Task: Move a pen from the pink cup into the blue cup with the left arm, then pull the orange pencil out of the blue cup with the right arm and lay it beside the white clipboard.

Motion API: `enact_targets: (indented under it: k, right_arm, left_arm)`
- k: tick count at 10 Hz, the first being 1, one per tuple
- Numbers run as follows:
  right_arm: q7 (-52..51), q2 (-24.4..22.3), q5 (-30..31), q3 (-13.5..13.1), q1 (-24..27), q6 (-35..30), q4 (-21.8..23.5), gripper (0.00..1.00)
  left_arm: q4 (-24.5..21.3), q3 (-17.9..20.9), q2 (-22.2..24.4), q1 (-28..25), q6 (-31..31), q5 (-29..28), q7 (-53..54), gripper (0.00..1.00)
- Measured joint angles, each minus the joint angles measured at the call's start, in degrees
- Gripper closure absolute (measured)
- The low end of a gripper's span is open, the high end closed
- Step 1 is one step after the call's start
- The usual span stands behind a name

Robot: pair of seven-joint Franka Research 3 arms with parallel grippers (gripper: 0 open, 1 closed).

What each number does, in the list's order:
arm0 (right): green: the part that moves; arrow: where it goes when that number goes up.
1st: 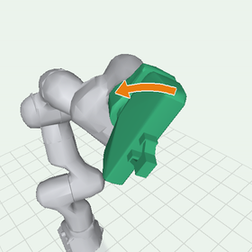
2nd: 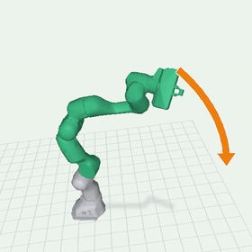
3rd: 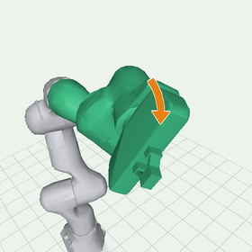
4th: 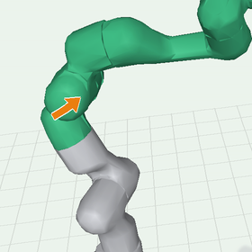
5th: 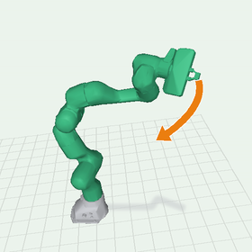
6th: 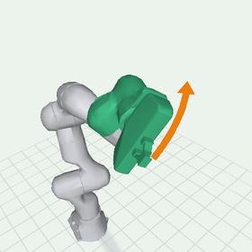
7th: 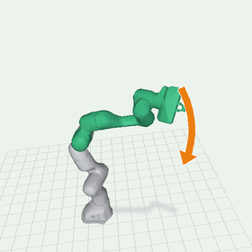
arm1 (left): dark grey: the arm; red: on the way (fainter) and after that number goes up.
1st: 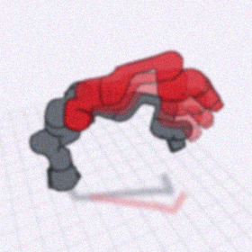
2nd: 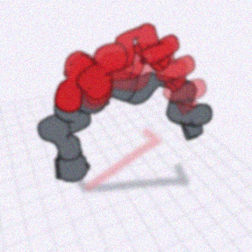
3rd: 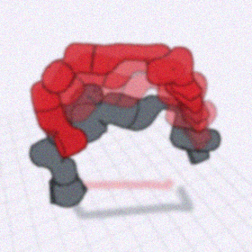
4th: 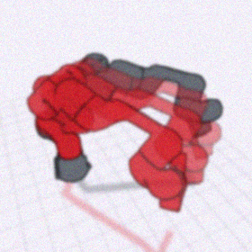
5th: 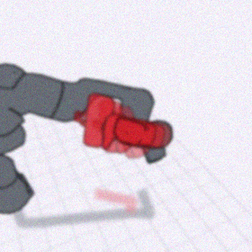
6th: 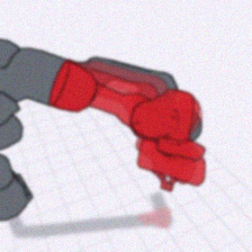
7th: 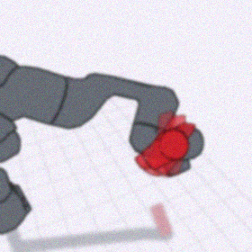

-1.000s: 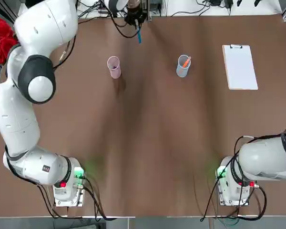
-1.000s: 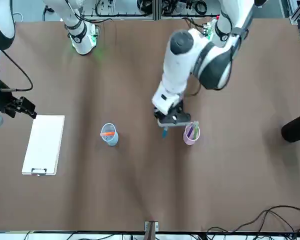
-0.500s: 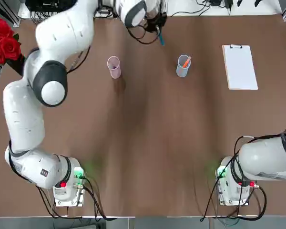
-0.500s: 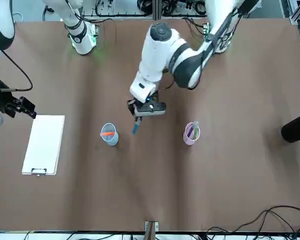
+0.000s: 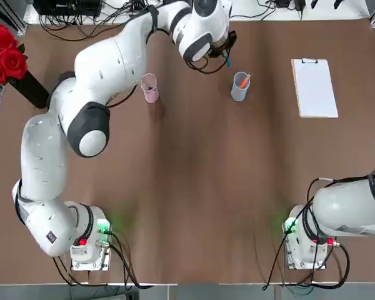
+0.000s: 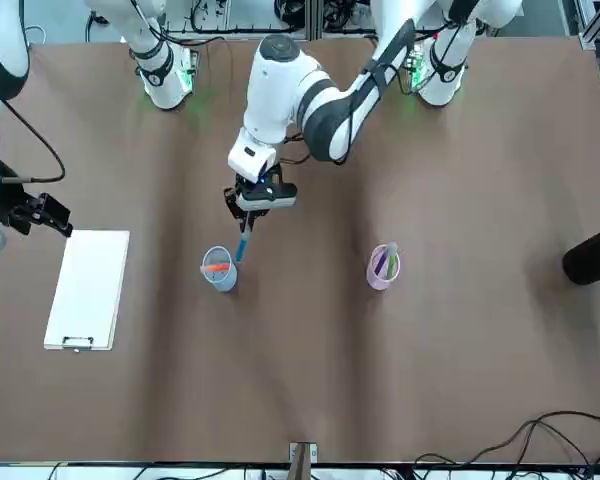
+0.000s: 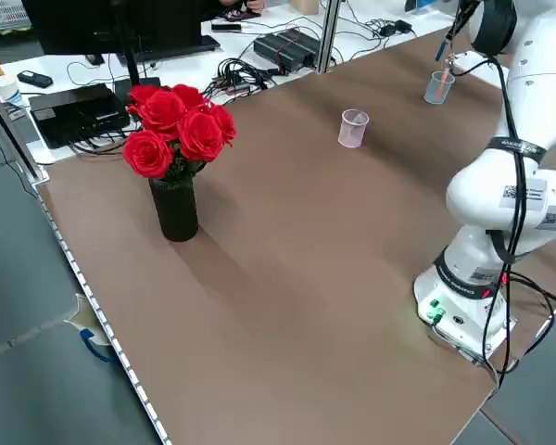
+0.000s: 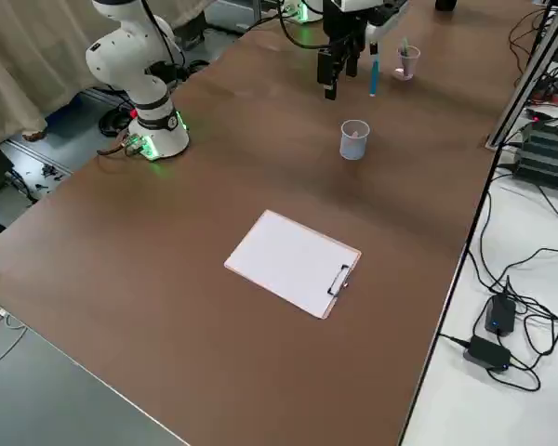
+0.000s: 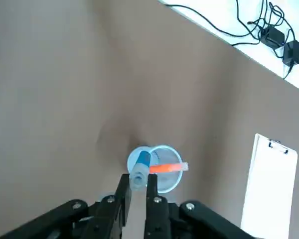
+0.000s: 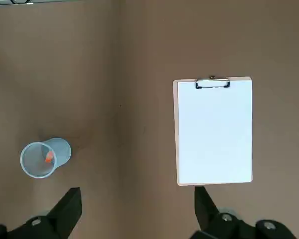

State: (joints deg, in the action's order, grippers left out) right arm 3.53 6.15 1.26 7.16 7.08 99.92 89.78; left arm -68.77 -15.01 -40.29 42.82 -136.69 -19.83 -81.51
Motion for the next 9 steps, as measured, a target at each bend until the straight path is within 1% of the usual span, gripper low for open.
enact_targets:
  k: [3, 5, 9]
  right_arm:
    - [0.00, 0.00, 0.00, -0.05, 0.01, 0.05, 0.00, 0.00]
    - [0.00, 0.00, 0.00, -0.07, 0.01, 0.09, 0.00, 0.00]
    - [0.00, 0.00, 0.00, -0.08, 0.01, 0.10, 0.00, 0.00]
  left_arm:
    - [0.06, 0.23, -2.26, 1.97, -3.17, 0.02, -2.01, 0.84]
    - [0.50, 0.28, -3.50, 2.90, -5.17, 1.57, -2.11, 0.84]
    - [1.25, 1.13, -5.29, 3.72, -6.58, 2.45, -2.11, 0.84]
